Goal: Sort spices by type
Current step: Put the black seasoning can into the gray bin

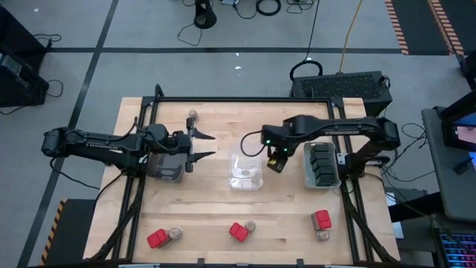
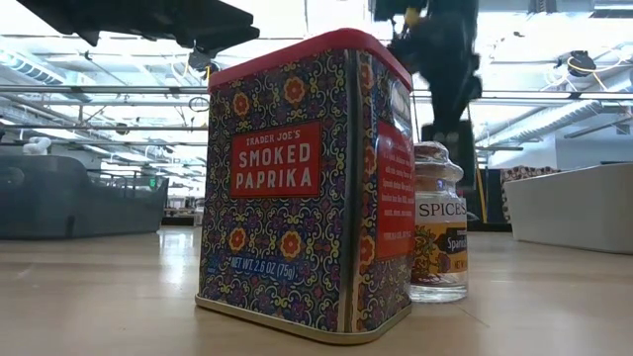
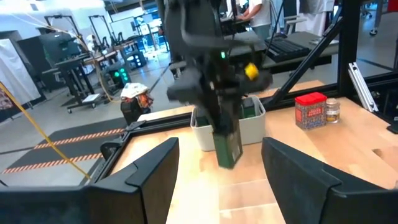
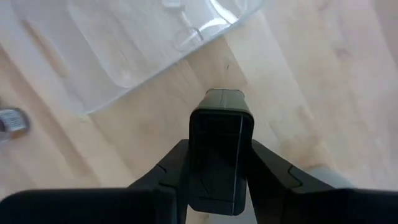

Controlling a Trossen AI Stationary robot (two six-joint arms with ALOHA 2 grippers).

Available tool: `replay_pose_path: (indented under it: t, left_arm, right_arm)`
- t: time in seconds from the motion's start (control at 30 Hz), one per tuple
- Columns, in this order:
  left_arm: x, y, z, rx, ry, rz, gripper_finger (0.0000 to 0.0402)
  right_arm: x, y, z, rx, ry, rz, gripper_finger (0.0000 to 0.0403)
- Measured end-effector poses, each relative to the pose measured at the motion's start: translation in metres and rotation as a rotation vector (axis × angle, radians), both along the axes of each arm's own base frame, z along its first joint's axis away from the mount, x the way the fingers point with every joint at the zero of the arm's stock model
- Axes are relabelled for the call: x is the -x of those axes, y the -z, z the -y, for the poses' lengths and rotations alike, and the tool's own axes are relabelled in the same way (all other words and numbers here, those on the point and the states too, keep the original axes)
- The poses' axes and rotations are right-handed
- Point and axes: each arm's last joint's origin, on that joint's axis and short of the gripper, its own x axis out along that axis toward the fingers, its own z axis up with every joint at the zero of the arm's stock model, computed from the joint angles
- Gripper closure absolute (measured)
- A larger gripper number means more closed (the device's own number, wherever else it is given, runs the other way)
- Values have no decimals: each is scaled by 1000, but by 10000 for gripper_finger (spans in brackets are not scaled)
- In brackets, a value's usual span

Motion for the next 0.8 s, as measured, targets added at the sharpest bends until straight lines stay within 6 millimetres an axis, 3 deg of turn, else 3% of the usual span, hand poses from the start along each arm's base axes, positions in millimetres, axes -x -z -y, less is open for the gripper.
replay_pose_path:
  t: [0.27, 0.47, 0.63, 0.8]
  left_arm:
    - [0, 0, 0, 0, 0, -3, 166]
    - [0, 0, 0, 0, 0, -3, 166]
    - [0, 0, 0, 0, 0, -1, 166]
    - [0, 0, 0, 1, 1, -1, 166]
  right_arm:
    - [56, -52, 2, 8, 261, 37, 299]
    - [103, -78, 1, 36, 520, 56, 298]
    - [119, -84, -1, 23, 602, 85, 298]
    - [124, -71, -1, 22, 633, 39, 298]
